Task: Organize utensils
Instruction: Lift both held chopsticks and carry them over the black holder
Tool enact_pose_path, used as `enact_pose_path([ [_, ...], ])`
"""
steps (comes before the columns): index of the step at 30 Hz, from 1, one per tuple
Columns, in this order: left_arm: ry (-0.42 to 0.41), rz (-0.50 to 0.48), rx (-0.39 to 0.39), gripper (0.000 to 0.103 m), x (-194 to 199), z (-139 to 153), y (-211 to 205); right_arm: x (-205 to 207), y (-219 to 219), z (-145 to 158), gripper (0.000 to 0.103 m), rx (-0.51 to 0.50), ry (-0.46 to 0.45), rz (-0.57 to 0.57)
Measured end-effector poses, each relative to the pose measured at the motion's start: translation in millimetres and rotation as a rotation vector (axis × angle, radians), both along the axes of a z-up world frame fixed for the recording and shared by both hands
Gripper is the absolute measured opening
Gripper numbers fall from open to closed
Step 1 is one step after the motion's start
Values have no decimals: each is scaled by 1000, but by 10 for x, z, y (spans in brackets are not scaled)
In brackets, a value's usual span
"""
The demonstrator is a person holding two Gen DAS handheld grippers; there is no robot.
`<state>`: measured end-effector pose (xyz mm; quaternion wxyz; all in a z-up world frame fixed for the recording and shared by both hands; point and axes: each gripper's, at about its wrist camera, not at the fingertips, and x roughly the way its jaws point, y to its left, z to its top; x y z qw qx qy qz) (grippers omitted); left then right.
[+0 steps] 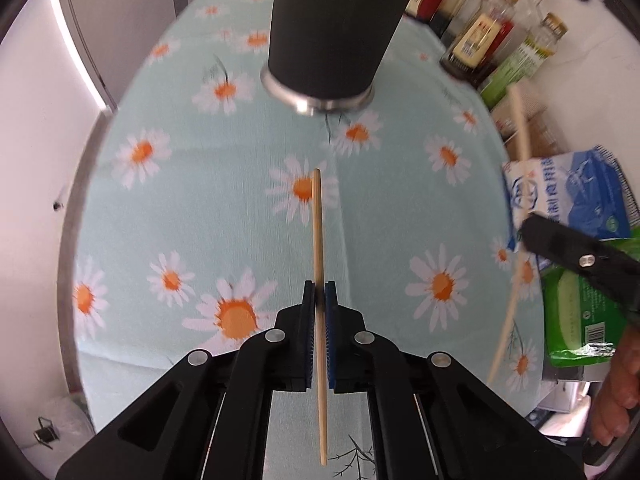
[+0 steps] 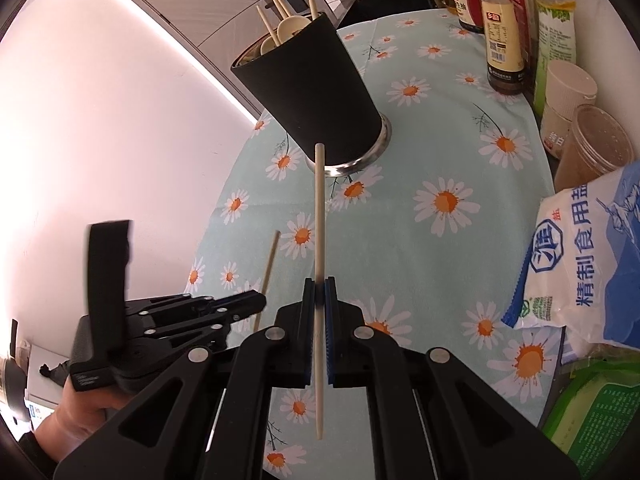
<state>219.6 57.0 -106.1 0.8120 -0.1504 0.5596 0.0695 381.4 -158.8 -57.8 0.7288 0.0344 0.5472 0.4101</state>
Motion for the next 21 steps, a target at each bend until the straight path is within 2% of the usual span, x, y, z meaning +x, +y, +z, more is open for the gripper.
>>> enact_pose_path([
  [3, -52, -3, 2, 3, -78, 196, 34, -2, 55, 14, 6, 4, -4, 10],
  [11, -185, -15, 59, 3, 8, 679, 41, 51, 217, 151, 6, 48, -47, 30],
  [15, -248, -17, 82, 3, 73, 911, 84, 119, 293, 323, 6, 96, -101, 41],
  [18, -292, -10, 55, 3, 187, 1075, 147, 174, 337, 454, 6, 132, -142, 45],
  [21, -333, -10, 69, 3, 287, 1222, 165, 223, 427, 534, 6, 163, -180, 70],
])
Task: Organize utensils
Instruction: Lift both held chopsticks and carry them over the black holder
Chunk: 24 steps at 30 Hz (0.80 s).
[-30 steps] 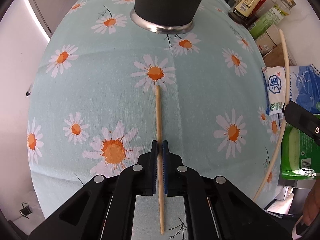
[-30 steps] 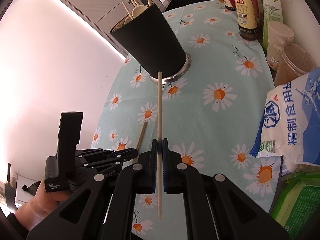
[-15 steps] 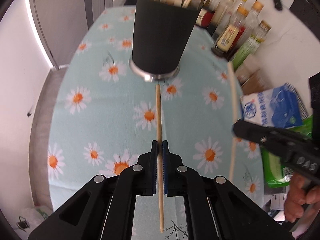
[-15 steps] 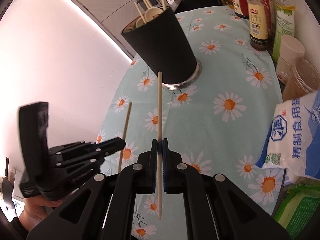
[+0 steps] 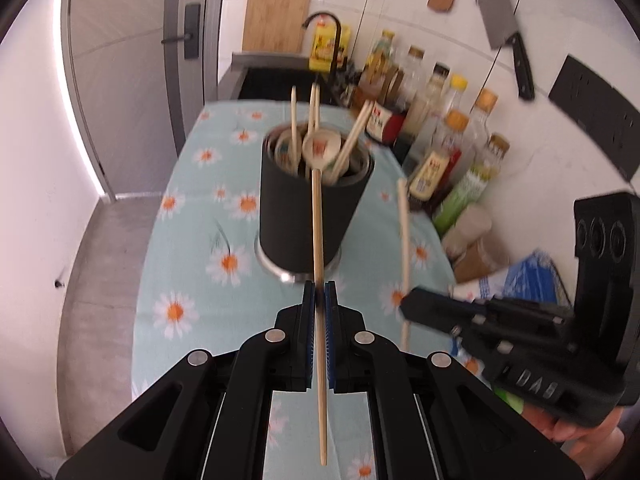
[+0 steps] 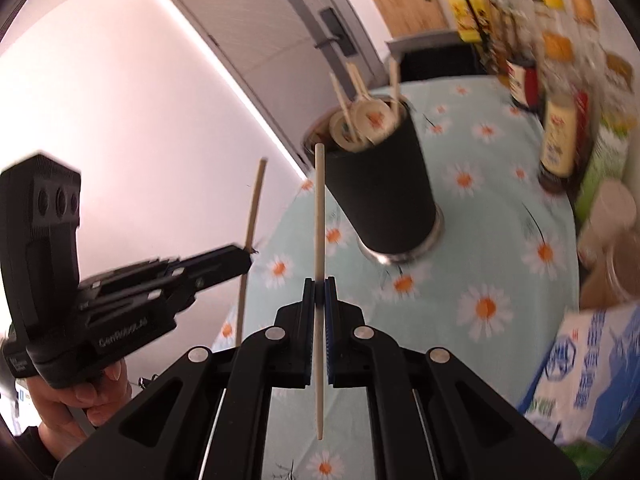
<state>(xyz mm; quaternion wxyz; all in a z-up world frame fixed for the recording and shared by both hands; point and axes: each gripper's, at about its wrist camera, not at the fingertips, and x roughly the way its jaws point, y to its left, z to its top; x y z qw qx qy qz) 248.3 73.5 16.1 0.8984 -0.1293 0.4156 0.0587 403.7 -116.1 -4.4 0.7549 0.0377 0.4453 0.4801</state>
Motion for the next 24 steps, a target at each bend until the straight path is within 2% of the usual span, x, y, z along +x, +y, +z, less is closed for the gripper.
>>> enact_pose_path([
  [6, -54, 13, 23, 3, 208, 200, 49, 160, 125, 102, 6, 105, -29, 0],
  [11, -95, 24, 65, 3, 358, 278, 59, 392, 160, 175, 6, 191, -38, -49],
  [14, -118, 23, 79, 3, 452, 321, 69, 535, 127, 258, 6, 292, -36, -70],
  [18, -165, 28, 98, 3, 581, 425, 91, 687, 134, 394, 6, 330, -123, -120],
  [24, -264, 34, 113, 3, 768, 655, 157, 878, 166, 561, 6, 381, -183, -164],
])
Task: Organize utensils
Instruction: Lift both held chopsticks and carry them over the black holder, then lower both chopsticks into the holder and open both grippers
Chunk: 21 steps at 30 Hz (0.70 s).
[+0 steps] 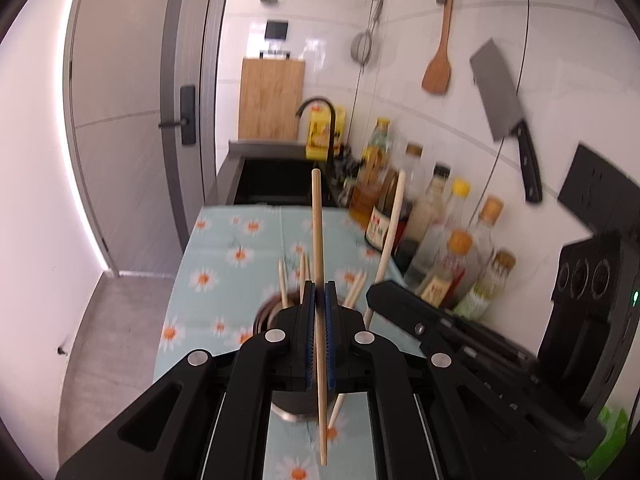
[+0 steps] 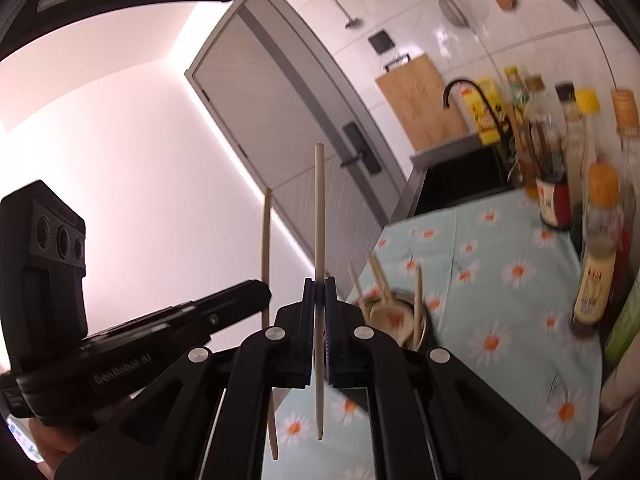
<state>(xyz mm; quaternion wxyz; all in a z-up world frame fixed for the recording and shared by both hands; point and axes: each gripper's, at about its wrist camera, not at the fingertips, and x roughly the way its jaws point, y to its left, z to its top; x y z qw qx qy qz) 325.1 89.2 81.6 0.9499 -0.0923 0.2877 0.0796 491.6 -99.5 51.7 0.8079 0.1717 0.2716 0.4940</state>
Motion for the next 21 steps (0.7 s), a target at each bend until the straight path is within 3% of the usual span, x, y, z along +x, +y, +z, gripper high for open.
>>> enact_pose_path([
  [10, -217, 32, -33, 3, 161, 234, 295, 275, 25, 240, 6, 83, -44, -69],
  [17, -295, 65, -91, 3, 226, 32, 478, 354, -14, 216, 6, 105, -79, -151],
  [21, -354, 40, -78, 4, 183, -152, 438, 327, 44, 57, 6, 47, -128, -198],
])
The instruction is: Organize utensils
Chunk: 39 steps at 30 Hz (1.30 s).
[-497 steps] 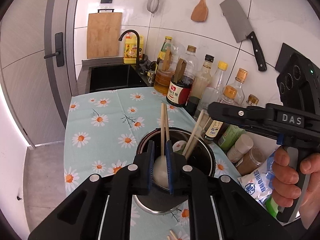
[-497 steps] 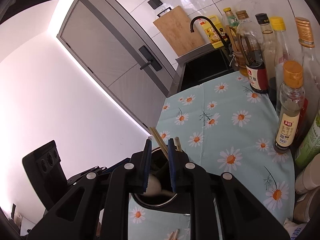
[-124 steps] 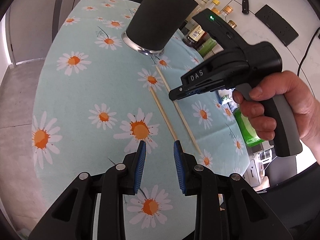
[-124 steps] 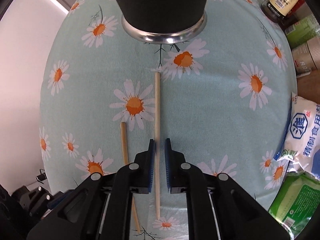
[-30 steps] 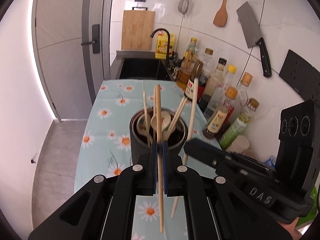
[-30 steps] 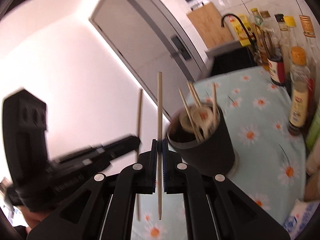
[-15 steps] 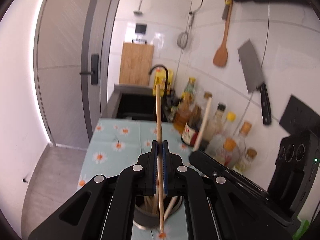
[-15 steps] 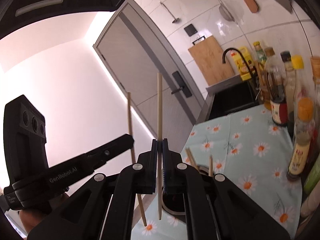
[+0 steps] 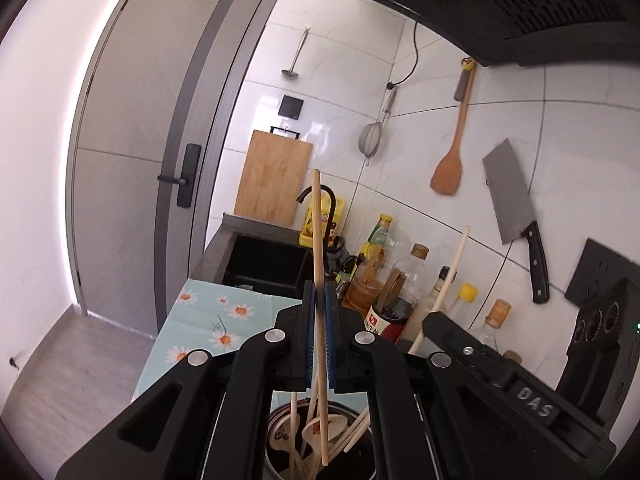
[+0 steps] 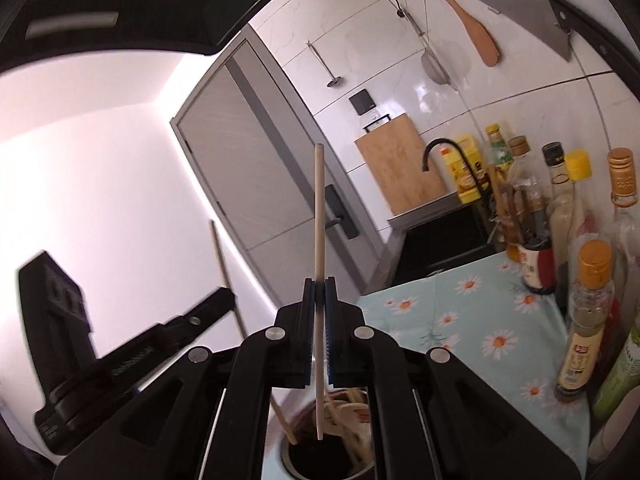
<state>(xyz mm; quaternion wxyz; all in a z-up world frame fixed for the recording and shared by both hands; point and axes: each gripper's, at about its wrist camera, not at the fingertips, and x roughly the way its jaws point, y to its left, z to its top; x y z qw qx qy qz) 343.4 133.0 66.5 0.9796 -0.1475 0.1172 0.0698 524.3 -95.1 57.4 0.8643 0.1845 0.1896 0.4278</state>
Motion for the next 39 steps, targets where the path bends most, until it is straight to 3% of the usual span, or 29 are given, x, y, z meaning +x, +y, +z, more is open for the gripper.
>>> enact_pose_path([
  [5, 7, -9, 17, 4, -33, -196, -80, -71, 99, -245, 6, -72, 0, 5],
  [9, 66, -36, 62, 4, -42, -326, -210, -125, 115, -340, 6, -97, 7, 22],
  [11, 76, -28, 91, 5, -84, -358, -258, -136, 81, -350, 10, -94, 19, 29],
  [13, 91, -28, 73, 5, -118, -375, -261, -156, 24, -345, 21, -83, 28, 29],
  [19, 100, -19, 65, 5, -259, -352, -299, -285, -147, -256, 23, -52, 33, 27],
  [22, 111, -21, 53, 5, -350, -341, -319, -410, -227, -207, 33, -69, 12, 17],
  [25, 116, -20, 52, 5, -472, -331, -353, -552, -315, -178, 35, -76, 11, 32],
  [26, 116, -22, 50, 9, -520, -323, -364, -596, -341, -170, 36, -76, 14, 38],
  [27, 120, -23, 47, 23, -588, -312, -379, -659, -380, -154, 40, -79, 18, 49],
  [28, 118, -27, 43, 29, -642, -299, -392, -731, -419, -136, 43, -93, 19, 53],
  [34, 116, -60, 78, 31, -1083, -238, -562, -1191, -678, 9, 61, -158, -59, 43],
  [35, 119, -63, 78, 34, -1153, -238, -581, -1257, -730, 33, 64, -162, -68, 43],
  [37, 118, -62, 73, 44, -1315, -241, -606, -1428, -857, 72, 80, -172, -88, 34],
  [39, 119, -61, 72, 49, -1472, -254, -632, -1582, -962, 82, 86, -186, -102, 37],
])
